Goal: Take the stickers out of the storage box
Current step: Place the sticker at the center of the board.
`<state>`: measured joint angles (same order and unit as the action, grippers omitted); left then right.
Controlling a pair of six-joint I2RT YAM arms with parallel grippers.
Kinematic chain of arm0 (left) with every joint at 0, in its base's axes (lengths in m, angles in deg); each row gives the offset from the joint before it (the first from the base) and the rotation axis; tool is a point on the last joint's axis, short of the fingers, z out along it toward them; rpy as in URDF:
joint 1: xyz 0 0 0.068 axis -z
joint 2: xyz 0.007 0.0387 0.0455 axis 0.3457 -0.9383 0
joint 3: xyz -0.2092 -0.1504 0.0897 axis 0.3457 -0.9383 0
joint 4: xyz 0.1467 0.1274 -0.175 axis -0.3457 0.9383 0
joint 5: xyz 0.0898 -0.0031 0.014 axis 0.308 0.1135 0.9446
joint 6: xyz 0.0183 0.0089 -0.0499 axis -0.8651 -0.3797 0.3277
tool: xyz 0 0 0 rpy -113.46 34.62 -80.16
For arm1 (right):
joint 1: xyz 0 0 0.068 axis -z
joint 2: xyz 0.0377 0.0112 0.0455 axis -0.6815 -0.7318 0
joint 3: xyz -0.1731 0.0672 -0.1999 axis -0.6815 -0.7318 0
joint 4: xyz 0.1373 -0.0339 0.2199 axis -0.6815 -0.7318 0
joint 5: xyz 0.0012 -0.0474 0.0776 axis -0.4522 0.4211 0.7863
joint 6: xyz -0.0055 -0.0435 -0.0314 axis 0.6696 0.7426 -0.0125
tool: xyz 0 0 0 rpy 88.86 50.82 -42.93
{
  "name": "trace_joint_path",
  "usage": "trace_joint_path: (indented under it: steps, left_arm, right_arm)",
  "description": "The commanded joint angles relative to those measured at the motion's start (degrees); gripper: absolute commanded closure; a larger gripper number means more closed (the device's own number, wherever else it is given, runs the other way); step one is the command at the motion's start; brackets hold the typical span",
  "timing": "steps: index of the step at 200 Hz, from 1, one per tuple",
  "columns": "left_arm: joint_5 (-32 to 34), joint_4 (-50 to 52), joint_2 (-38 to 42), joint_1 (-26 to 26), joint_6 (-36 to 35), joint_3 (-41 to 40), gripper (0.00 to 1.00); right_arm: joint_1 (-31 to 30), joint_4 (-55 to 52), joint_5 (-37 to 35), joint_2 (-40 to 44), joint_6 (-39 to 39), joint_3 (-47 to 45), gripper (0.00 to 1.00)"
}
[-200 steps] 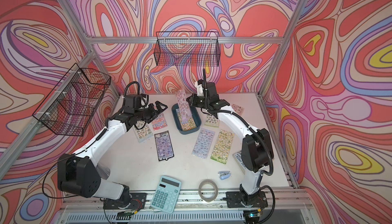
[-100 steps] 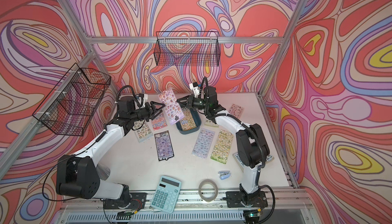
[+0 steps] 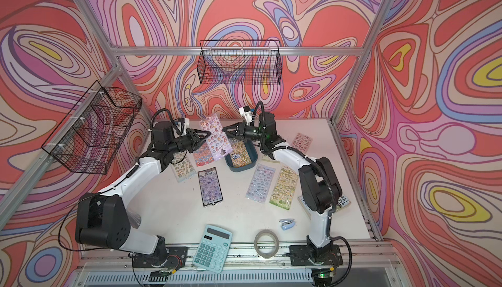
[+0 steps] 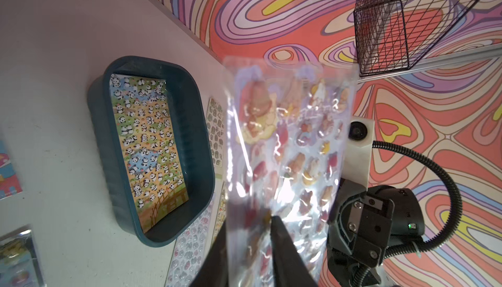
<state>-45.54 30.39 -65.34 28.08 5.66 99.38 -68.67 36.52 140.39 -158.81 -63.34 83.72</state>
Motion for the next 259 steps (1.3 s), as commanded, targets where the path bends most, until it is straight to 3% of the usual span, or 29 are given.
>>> trace_joint_path:
  steps: [1, 18, 45, 62, 109, 139, 158, 184, 204, 259]
  left_arm:
    - [0.43, 1.31, 1.36, 0.23, -0.29, 2.86, 1.0]
    - [0.96, 2.57, 2.1, 0.23, -0.78, 3.29, 1.0]
    - [2.31, 6.35, 2.95, -0.1, -3.34, 3.84, 1.0]
    - [3.01, 8.66, 3.27, -1.24, -5.11, 3.46, 1.0]
    - [4.68, 12.02, 3.74, -9.72, -7.58, 0.05, 1.0]
    - [7.46, 22.62, 5.27, -15.92, -11.84, 0.23, 1.0]
    - [12.31, 35.29, 8.44, -19.15, -17.3, 0.51, 1.0]
    - [21.44, 52.58, 12.07, -22.97, -25.3, 2.2, 1.0]
    - [25.75, 59.58, 14.51, -25.83, -29.47, 1.48, 1.0]
    - [24.69, 66.08, 16.14, -28.65, -32.82, -3.9, 1.0]
  right_arm:
    - [-1.17, -2.49, -0.96, -1.82, 1.22, 0.27, 1.0]
    - [-1.74, -6.67, -1.51, -2.45, 3.72, 1.35, 0.99]
    - [-2.04, -9.16, -2.54, -2.57, 5.12, 1.66, 0.68]
    - [-1.86, -14.86, -5.18, -1.69, 9.41, 2.72, 0.61]
    - [-0.58, -34.61, -18.85, 3.6, 25.37, 5.59, 0.59]
    - [0.05, -41.27, -24.36, 6.58, 30.65, 5.49, 0.59]
    - [0.07, -44.54, -26.55, 7.49, 33.44, 5.26, 0.59]
    - [0.05, -45.58, -27.32, 7.39, 35.21, 4.32, 0.59]
    - [0.11, -45.17, -26.28, 6.31, 35.44, 4.13, 0.6]
    - [0.06, -44.67, -23.95, 4.98, 36.31, 4.08, 0.61]
